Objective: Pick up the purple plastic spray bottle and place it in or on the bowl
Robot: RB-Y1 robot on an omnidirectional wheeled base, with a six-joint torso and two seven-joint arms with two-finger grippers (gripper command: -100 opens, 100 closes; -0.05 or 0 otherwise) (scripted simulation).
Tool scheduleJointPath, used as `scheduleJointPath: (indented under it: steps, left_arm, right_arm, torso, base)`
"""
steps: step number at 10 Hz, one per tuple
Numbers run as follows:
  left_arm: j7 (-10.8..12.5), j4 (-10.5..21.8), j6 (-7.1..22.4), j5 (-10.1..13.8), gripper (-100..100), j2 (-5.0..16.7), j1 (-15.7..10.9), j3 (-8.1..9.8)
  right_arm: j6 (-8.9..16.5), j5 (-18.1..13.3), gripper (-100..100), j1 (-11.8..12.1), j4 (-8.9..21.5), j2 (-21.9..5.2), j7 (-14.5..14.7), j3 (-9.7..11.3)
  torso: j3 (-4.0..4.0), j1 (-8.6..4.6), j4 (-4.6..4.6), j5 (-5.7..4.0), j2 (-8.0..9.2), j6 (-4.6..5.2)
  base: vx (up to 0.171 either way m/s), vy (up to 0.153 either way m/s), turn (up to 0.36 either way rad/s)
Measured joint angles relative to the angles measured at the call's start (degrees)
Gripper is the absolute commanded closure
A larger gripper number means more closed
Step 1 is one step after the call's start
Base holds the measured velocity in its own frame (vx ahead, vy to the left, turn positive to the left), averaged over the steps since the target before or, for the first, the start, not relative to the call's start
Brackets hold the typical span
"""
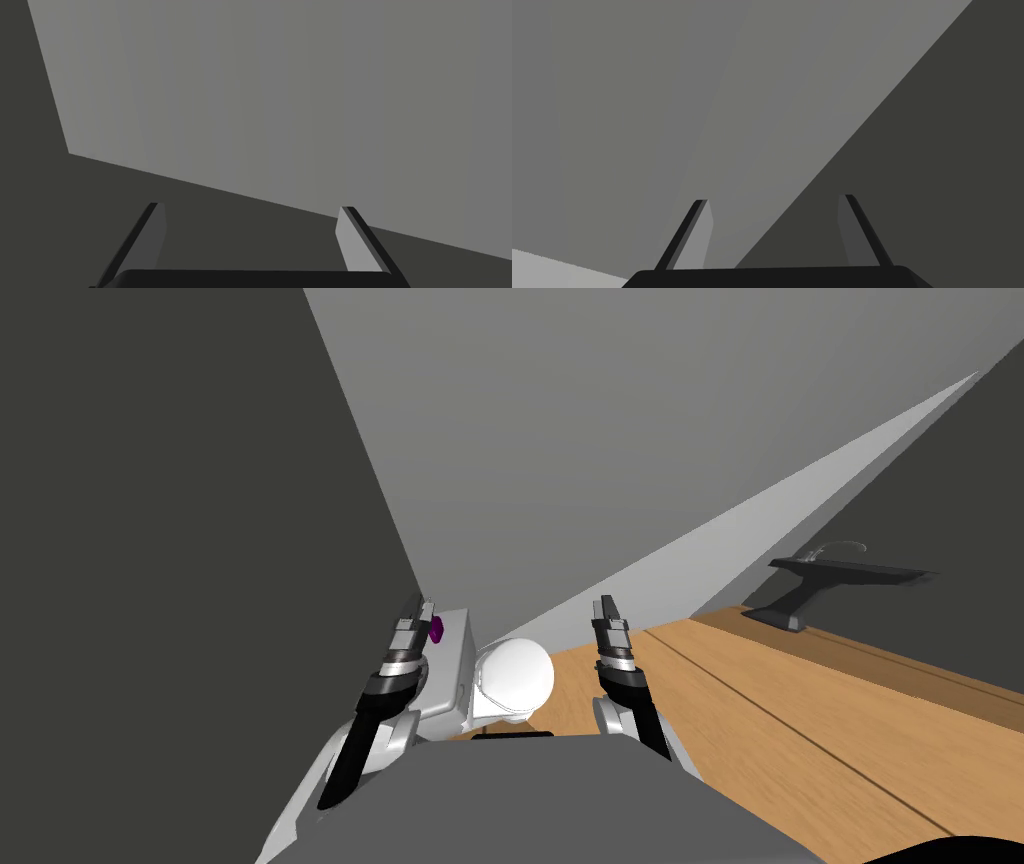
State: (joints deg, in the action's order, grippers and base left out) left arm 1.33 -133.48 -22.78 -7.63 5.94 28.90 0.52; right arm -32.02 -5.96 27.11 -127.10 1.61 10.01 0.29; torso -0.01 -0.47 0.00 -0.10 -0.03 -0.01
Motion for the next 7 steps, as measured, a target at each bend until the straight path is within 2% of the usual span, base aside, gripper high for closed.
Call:
scheduleJointPath:
  steps: [2,4,6,7]
  left_arm:
    - [-0.8,1.7,2.0,-2.4,-100,1.9,0.1,0.58]
    - [-1.4,1.9,3.5,-4.3,-100,4.0,2.0,1.28]
    - [-2.2,4.5,4.3,-6.1,-100,6.0,2.6,2.38]
    - [-2.7,5.7,5.6,-7.2,-100,7.0,2.1,2.75]
  right_arm:
    - [0.0,0.0,0,0.0,0.0,0.0,0.0,0.0]
    - [0.0,0.0,0,0.0,0.0,0.0,0.0,0.0]
    - [0.0,0.0,0,0.0,0.0,0.0,0.0,0.0]
    - [0.0,0.0,0,0.0,0.0,0.0,0.0,0.0]
  torso:
    - [0.01,-0.01,0.0,-0.01,0.02,0.02]
    - [-0.02,0.14,-0.01,0.02,-0.04,0.01]
    - [-0.03,0.15,-0.01,0.03,-0.04,0.02]
    - [-0.03,0.14,-0.01,0.02,-0.05,0.03]
  base:
    - [0.002,-0.112,0.079]
    - [0.01,-0.086,0.069]
    - [0.007,-0.092,0.049]
    - [0.011,-0.089,0.026]
